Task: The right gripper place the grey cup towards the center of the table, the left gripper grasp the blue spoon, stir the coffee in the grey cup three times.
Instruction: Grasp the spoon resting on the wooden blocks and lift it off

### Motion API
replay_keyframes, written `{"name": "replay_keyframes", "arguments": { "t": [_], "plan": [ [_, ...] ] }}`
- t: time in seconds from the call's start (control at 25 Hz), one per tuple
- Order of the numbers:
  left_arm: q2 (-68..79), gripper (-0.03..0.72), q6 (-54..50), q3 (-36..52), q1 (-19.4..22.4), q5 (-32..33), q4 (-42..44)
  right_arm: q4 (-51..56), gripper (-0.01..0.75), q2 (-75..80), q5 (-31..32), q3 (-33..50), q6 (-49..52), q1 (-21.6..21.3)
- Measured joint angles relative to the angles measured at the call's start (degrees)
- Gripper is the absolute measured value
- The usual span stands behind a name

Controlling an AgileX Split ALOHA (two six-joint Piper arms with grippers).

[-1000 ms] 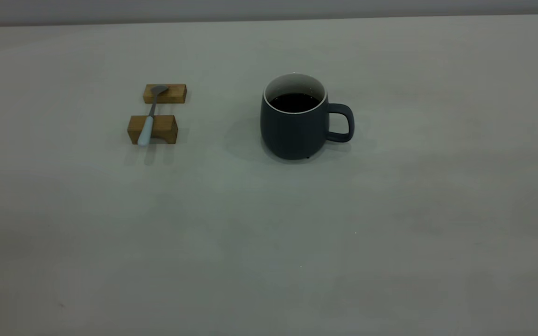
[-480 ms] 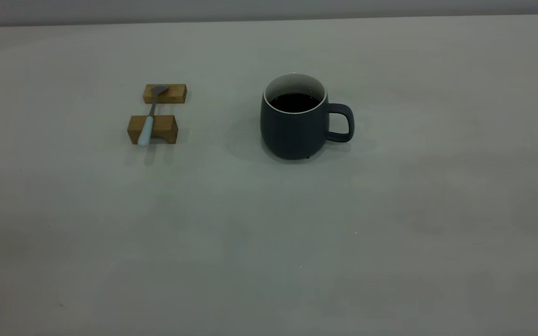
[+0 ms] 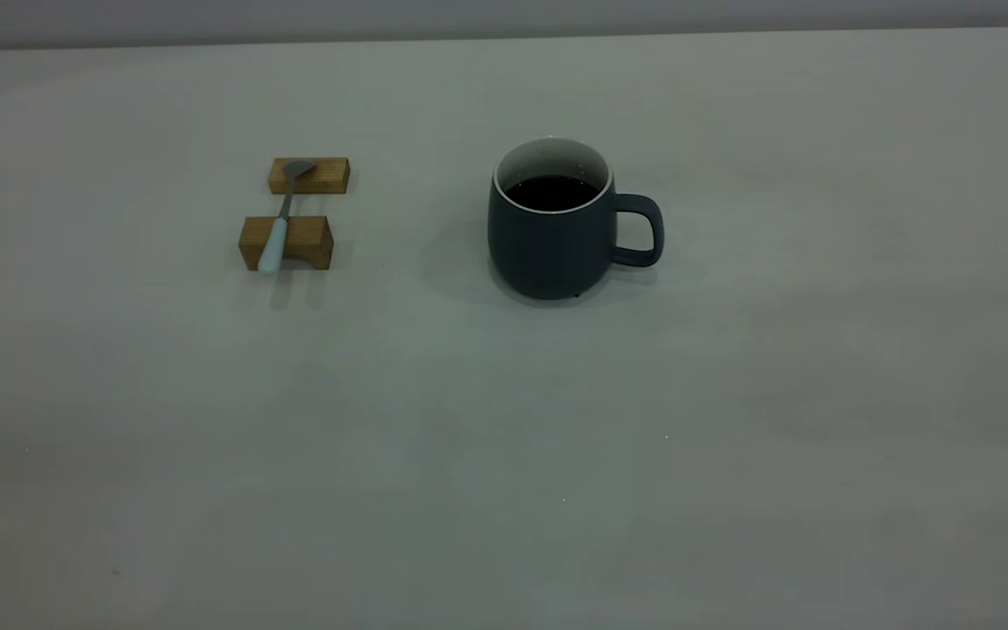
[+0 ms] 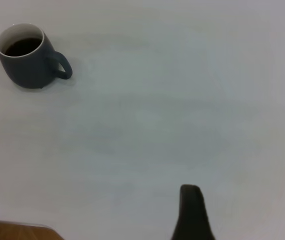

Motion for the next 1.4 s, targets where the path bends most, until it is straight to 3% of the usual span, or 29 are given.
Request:
{"name": "replay_keyframes", "arguments": {
  "t": [0.2,0.36,0.6,0.8,1.0,1.4],
  "plan": [
    [0.9,0.519,-1.8,-0.4,0.0,-0.2,-0.3,0.0,0.591,0.0,0.0,0.0,0.0,0.0],
    [11.0,0.530,-3.5,-4.0,0.0,-4.0,0.9,0.0,0.591,0.0,0.0,0.0,0.0,0.0],
    [37.6,0.555,-3.8,-7.2,0.0,-19.4,2.8,0.0,0.591,0.0,0.0,0.0,0.0,0.0],
    [60.6,0.584,-4.5,-12.1,0.0,-30.2,-0.5,0.0,0.591,0.0,0.0,0.0,0.0,0.0],
    [83.9,0.587,-1.4,-21.6,-1.2,-32.5,-2.8,0.0,0.591,0.0,0.0,0.0,0.0,0.0],
    [117.8,0.587,-4.0,-43.7,-11.1,-32.5,-3.7,0.0,0.591,0.0,0.0,0.0,0.0,0.0]
  ]
}}
